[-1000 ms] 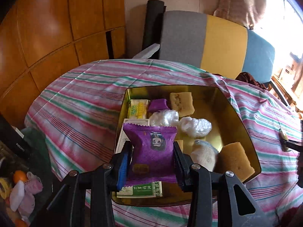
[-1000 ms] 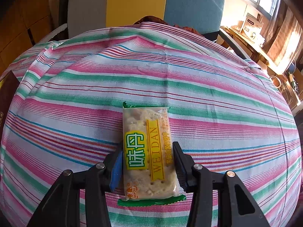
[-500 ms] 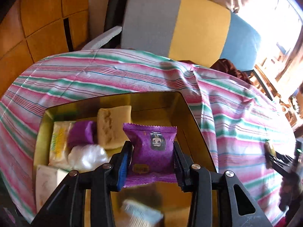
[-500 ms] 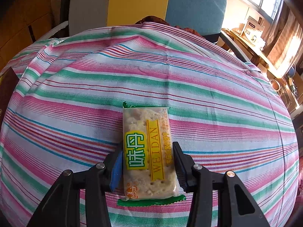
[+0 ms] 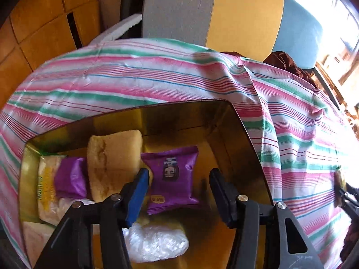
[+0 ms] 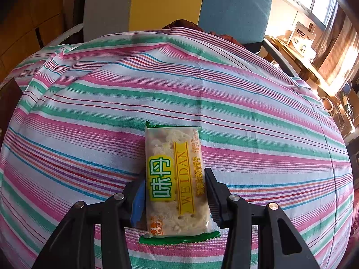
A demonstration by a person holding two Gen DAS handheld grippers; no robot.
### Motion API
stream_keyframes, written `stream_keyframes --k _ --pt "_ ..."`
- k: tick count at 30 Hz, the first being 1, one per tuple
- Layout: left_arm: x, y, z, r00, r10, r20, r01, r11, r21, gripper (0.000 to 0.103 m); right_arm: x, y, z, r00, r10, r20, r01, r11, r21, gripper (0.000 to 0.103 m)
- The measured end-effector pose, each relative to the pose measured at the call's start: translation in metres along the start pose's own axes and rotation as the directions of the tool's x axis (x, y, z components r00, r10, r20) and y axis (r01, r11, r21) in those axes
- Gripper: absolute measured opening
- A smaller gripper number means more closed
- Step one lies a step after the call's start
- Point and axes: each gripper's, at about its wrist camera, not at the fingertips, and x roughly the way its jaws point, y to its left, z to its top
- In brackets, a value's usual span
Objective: Organize objects
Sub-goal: 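Carry the purple candy into the gold tray and open the left tool, then carry the WEIDAN biscuit packet into the gold tray and open the right tool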
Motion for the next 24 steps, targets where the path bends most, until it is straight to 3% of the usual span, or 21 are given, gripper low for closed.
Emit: stream_keyframes --k 5,12,19,24 --pt "-0.042 0.009 -0.014 0.993 0.038 0.113 -0.040 0.999 0.014 0.057 0.000 0.002 0.000 1.000 -0.010 0.002 0.010 1.000 -0.004 0.047" --pt "-0.108 0.019 -0.055 0.961 0.079 0.266 -0.091 0.995 0.031 0.061 0.002 0.003 -0.002 1.000 -0.020 0.011 0.020 1.000 -0.005 0.047" --pt "-0.144 0.036 -0.091 0.951 0.087 0.298 -0.088 0.996 -0.008 0.061 0.004 0.004 -0.004 0.999 -0.040 0.014 0.041 0.999 -0.010 0.047" --pt "-0.157 0.045 -0.106 0.947 0.084 0.309 -0.081 0.996 -0.025 0.062 0.004 0.010 0.000 0.995 -0.092 -0.030 0.092 0.996 -0.011 0.047"
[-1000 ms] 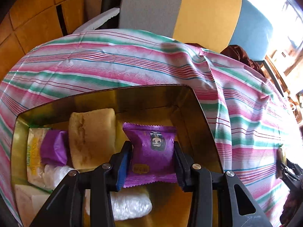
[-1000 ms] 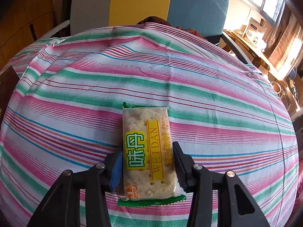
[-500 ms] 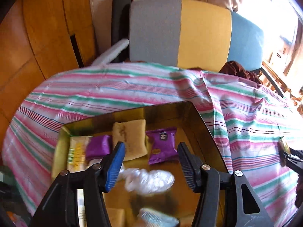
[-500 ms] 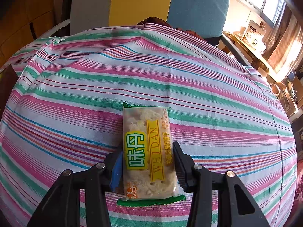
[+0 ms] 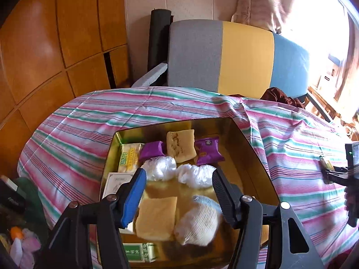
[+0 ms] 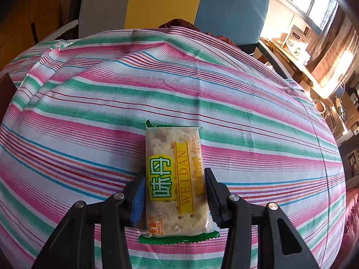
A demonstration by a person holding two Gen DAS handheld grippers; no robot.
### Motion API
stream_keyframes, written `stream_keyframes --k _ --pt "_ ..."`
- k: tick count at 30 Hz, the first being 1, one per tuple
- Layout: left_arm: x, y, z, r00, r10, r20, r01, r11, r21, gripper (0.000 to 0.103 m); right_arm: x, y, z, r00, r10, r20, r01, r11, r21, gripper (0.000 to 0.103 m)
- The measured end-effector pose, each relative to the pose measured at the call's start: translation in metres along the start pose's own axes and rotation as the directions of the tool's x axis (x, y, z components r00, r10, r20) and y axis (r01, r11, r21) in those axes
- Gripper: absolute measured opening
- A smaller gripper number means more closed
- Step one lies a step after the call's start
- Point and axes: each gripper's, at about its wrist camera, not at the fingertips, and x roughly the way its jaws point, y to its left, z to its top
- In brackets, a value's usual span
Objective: Organize objects
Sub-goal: 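Carry the WEIDAN biscuit packet into the gold tray and open the right tool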
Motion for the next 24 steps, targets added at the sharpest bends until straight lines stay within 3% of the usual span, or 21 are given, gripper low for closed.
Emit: stream_keyframes --k 4,8,12,17,24 --pt "-0.006 0.008 -0.007 1.000 -0.005 -0.002 0.005 1.000 -0.014 0.063 -0.004 0.007 0.003 0.997 -0.054 -0.053 0.056 0.998 0.033 0.047" --pt "-0.008 0.015 -0.014 1.000 -0.015 -0.008 0.015 0.999 -0.028 0.063 -0.014 0.017 0.000 0.996 -0.039 -0.077 0.046 0.996 0.083 0.047" --pt "-0.010 0.021 -0.021 1.000 -0.011 -0.009 0.011 1.000 -0.024 0.064 -0.026 0.045 -0.001 0.997 0.023 -0.079 -0.016 0.997 0.078 0.047" --pt "-0.013 0.031 -0.026 1.000 -0.008 -0.006 0.008 0.999 -0.044 0.065 -0.059 0.093 0.013 0.990 0.139 -0.017 -0.139 0.990 0.040 0.047" --pt "-0.016 0.047 -0.032 1.000 -0.004 -0.008 0.004 0.997 -0.079 0.066 -0.119 0.183 0.042 0.946 0.313 0.082 -0.305 0.947 -0.098 0.047"
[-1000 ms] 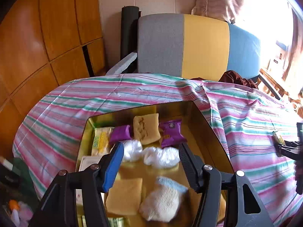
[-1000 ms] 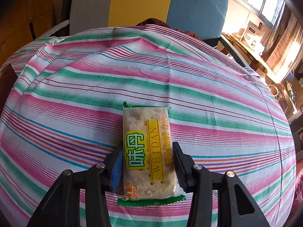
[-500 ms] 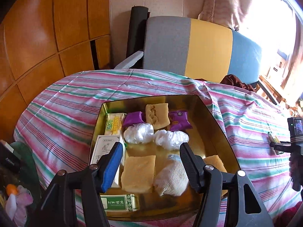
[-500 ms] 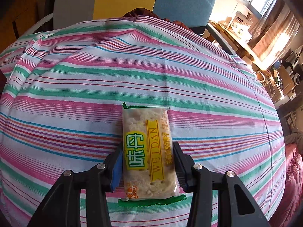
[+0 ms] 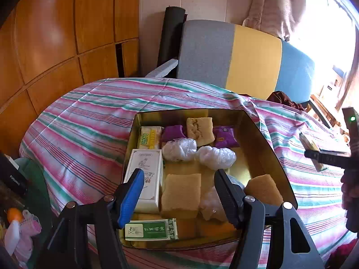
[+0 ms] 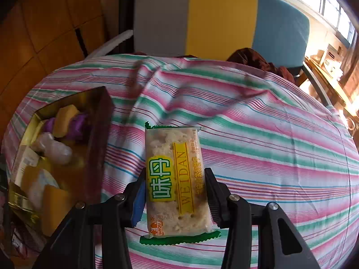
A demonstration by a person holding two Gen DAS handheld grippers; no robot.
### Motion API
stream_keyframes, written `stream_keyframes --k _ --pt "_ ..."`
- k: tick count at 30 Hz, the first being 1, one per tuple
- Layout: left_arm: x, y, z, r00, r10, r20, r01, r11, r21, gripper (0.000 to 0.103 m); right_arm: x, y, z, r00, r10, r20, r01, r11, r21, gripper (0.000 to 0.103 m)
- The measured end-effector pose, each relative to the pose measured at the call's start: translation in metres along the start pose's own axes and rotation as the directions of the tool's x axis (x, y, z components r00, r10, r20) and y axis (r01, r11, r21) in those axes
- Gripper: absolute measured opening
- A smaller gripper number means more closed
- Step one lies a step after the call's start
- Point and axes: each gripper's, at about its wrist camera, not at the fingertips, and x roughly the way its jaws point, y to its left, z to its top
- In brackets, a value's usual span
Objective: Organize objects
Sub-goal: 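Carry the WEIDAN biscuit packet into the gold tray and open the right tool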
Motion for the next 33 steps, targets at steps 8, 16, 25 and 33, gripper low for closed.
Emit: stream_keyframes --k 8,16,25,33 --pt "-0.003 0.031 -0.005 1.000 0.017 -0.003 -0.017 0.998 -0.068 0.066 0.016 0.103 0.030 0.995 0.099 -0.005 -0.099 0.986 -0.134 0.047" --pt "0.000 0.043 -0.011 0.999 0.029 -0.013 -0.030 0.996 -0.085 0.068 0.073 0.141 0.029 0.988 0.079 -0.134 -0.100 0.983 -0.152 0.048" --pt "0.006 0.044 -0.012 0.999 0.041 -0.021 -0.043 0.995 -0.091 0.072 0.073 0.139 0.011 0.992 0.063 -0.110 -0.080 0.985 -0.154 0.049" --pt "-0.002 0.036 -0.012 0.999 0.051 -0.003 -0.051 0.996 -0.077 0.081 0.032 0.135 0.000 0.999 0.044 0.031 -0.040 0.990 -0.137 0.049"
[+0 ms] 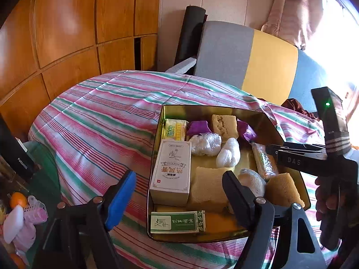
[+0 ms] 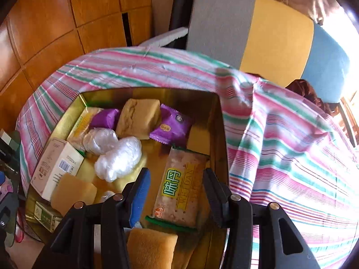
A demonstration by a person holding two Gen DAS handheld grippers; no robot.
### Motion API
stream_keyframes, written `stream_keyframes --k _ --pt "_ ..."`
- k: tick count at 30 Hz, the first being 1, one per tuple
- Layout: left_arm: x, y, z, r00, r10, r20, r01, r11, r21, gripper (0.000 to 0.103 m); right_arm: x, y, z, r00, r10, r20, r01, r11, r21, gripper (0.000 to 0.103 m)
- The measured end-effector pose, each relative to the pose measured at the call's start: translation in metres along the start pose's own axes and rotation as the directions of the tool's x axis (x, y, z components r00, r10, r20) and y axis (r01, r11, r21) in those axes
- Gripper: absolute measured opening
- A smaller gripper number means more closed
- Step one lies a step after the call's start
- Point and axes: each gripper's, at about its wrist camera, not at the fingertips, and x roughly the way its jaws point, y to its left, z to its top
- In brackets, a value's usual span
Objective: Organize objects
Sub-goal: 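Carry the WEIDAN biscuit packet into the gold tray and open the right tool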
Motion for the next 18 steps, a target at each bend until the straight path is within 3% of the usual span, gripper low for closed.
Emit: stream_keyframes --k 8,11,13,18 --pt "-0.012 -0.008 -0.004 1.000 0.023 0.013 -0.023 1.000 0.019 0.092 -0.046 -0.001 -0.032 0.991 -0.066 0.115 0.059 0.996 0.065 0.050" --pt "-0.018 -0.012 -0.007 0.999 0.035 0.018 -0.035 0.999 0.030 0.097 -0.060 0.000 -0.048 0.986 -0.086 0.141 0.075 0.994 0.083 0.055" --pt "-0.021 -0.015 -0.009 0.999 0.041 0.022 -0.041 0.998 0.037 0.103 -0.068 0.001 -0.060 0.983 -0.105 0.152 0.091 0.991 0.101 0.056" --pt "-0.031 -0.017 -0.017 0.998 0.040 0.044 -0.041 0.999 0.033 0.103 -0.080 -0.004 -0.083 0.979 -0.139 0.147 0.116 0.981 0.154 0.056"
